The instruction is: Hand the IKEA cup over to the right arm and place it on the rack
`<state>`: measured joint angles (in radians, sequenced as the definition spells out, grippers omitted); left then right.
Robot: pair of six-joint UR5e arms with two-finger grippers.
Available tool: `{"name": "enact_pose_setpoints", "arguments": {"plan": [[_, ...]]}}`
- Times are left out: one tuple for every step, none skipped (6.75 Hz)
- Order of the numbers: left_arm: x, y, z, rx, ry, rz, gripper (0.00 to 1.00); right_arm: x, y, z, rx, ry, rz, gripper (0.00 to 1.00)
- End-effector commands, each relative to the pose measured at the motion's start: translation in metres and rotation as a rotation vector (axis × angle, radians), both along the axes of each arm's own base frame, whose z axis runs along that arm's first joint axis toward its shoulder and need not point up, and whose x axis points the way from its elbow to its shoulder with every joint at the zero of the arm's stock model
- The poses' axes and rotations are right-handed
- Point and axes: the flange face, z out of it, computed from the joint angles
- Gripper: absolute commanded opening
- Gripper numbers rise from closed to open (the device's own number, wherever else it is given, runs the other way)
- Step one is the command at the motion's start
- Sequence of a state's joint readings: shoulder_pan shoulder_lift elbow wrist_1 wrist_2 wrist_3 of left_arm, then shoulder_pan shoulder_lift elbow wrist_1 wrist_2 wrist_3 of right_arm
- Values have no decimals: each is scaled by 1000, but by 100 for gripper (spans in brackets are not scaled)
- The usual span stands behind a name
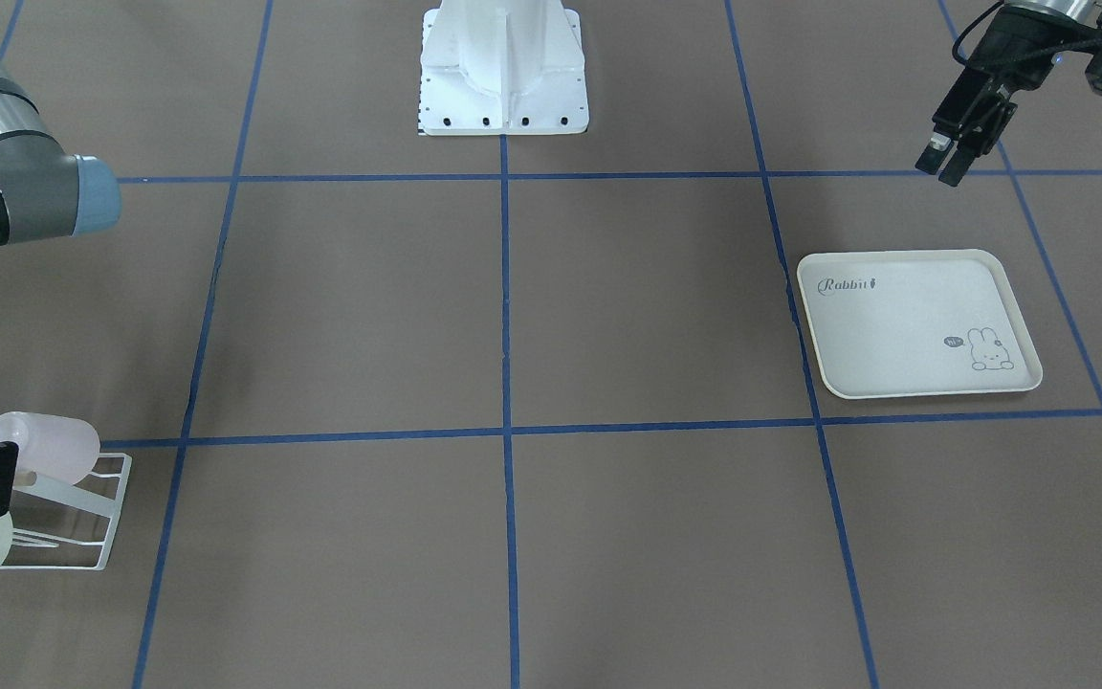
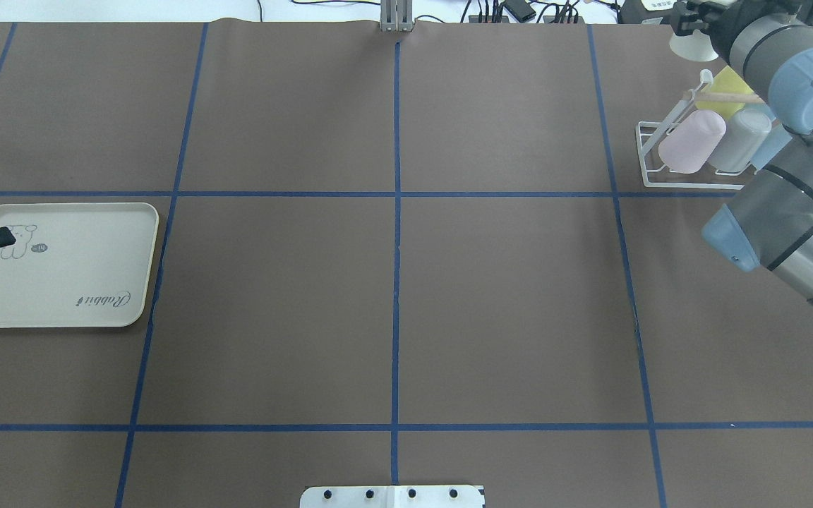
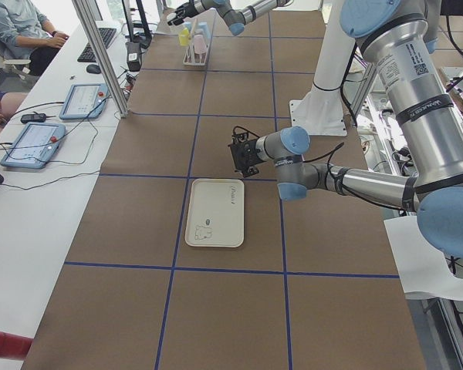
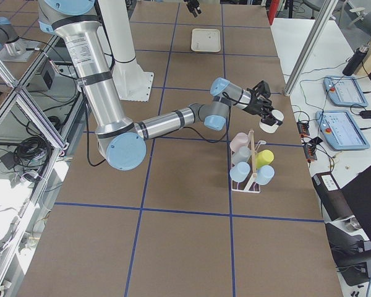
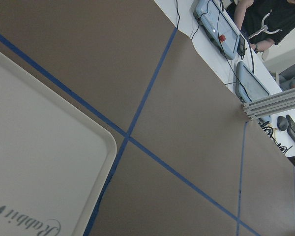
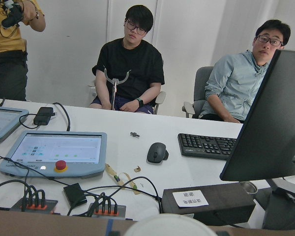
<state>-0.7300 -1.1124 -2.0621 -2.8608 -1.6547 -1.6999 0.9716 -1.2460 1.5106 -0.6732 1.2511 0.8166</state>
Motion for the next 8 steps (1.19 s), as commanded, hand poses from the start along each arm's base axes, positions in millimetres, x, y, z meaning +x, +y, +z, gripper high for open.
{"name": "enact_pose_setpoints", "arguments": {"plan": [[1,-1,4,16,-20,12,100,-3,4,5,23,64,-26,0],[2,-1,4,16,-20,12,100,-4,3,8,20,79,-27,0],[2,-1,4,16,-20,15,100,-5,1,14,11,84,-27,0],[3,0,8,12,-27,34,100,-3,-1,18,3,90,-21,0],[1,4,14,42,-67,67,100,-2,-2,22,-3,94,-20,0],[1,4,18,47,-83,70,100,-1,-3,26,-9,97,-19,0],[1,4,19,45,-86,72,100,-1,-3,31,-16,103,-18,0],[1,4,19,46,-85,70,100,-1,-5,36,-22,114,-7,0]]}}
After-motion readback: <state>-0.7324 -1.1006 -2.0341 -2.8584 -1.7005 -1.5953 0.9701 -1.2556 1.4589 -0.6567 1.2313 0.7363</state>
